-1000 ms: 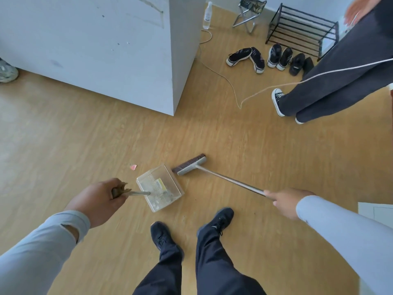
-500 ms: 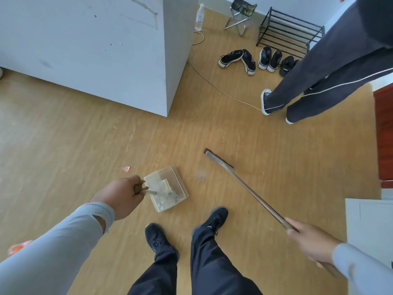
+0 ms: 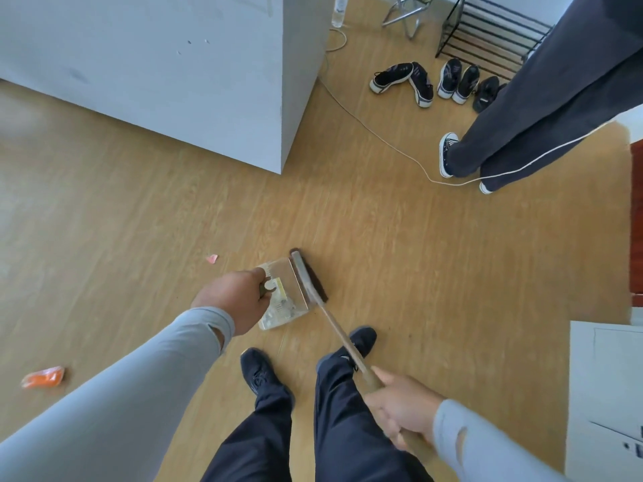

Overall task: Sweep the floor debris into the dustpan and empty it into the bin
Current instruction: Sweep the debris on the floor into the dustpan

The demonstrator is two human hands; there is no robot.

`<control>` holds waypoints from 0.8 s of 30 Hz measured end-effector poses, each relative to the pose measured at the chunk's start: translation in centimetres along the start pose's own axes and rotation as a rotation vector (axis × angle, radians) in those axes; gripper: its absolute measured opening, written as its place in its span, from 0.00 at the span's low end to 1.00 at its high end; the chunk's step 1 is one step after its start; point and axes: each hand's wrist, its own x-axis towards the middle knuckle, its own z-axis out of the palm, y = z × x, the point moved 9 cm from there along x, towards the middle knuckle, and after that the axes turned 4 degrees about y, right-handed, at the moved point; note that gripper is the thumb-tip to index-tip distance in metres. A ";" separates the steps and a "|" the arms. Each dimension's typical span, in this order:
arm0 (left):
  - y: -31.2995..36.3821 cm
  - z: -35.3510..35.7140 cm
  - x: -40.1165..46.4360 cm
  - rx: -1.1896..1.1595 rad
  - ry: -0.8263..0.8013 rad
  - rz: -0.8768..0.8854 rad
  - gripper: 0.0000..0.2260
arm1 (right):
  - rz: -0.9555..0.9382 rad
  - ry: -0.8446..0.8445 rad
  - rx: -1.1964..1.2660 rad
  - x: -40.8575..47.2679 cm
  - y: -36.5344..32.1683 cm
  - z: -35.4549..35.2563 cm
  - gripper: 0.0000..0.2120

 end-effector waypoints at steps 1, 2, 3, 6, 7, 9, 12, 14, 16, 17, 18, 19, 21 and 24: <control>-0.1 -0.1 0.0 0.001 0.000 0.003 0.09 | -0.041 -0.010 0.028 -1.6 0.0 -1.3 0.29; -0.3 -0.1 0.0 0.001 -0.003 0.007 0.09 | -0.037 0.028 0.040 -3.1 0.0 -3.0 0.30; -0.4 -0.1 0.0 -0.005 -0.006 0.009 0.10 | -0.041 0.061 0.031 -4.5 -0.1 -4.3 0.31; -0.5 0.0 -0.1 -0.017 -0.013 0.013 0.11 | -0.049 0.145 0.022 -6.6 0.1 -6.7 0.32; -0.3 0.0 -0.1 -0.017 -0.016 0.014 0.11 | -0.060 0.187 0.003 -6.4 -0.1 -7.3 0.33; -0.3 0.0 0.0 -0.015 -0.018 0.007 0.11 | -0.088 0.300 -0.093 -4.3 -0.9 -8.0 0.33; -0.5 0.1 0.2 -0.012 -0.012 0.001 0.09 | -0.046 0.427 -0.282 -0.1 -2.7 -7.2 0.34; -0.5 0.1 0.2 -0.012 -0.005 0.004 0.07 | -0.031 0.376 -0.307 2.1 -3.5 -4.4 0.34; -0.6 0.1 0.2 -0.009 0.004 0.009 0.07 | -0.033 0.269 -0.234 2.7 -3.5 -1.0 0.33; -0.5 0.1 0.2 -0.009 0.004 0.012 0.08 | -0.042 0.196 -0.188 2.5 -3.3 0.4 0.33; -0.4 0.1 0.2 -0.010 0.001 0.016 0.08 | -0.046 0.135 -0.167 1.9 -2.7 0.9 0.33; -0.3 0.1 0.3 -0.010 0.000 0.020 0.08 | -0.030 0.077 -0.143 1.1 -1.8 0.8 0.32; -0.3 0.0 0.3 0.000 -0.002 0.026 0.08 | -0.005 0.021 -0.020 -1.2 -0.2 -1.1 0.31; -0.7 0.1 0.2 -0.017 -0.007 0.034 0.09 | -0.021 0.056 0.138 -4.7 2.4 -4.6 0.31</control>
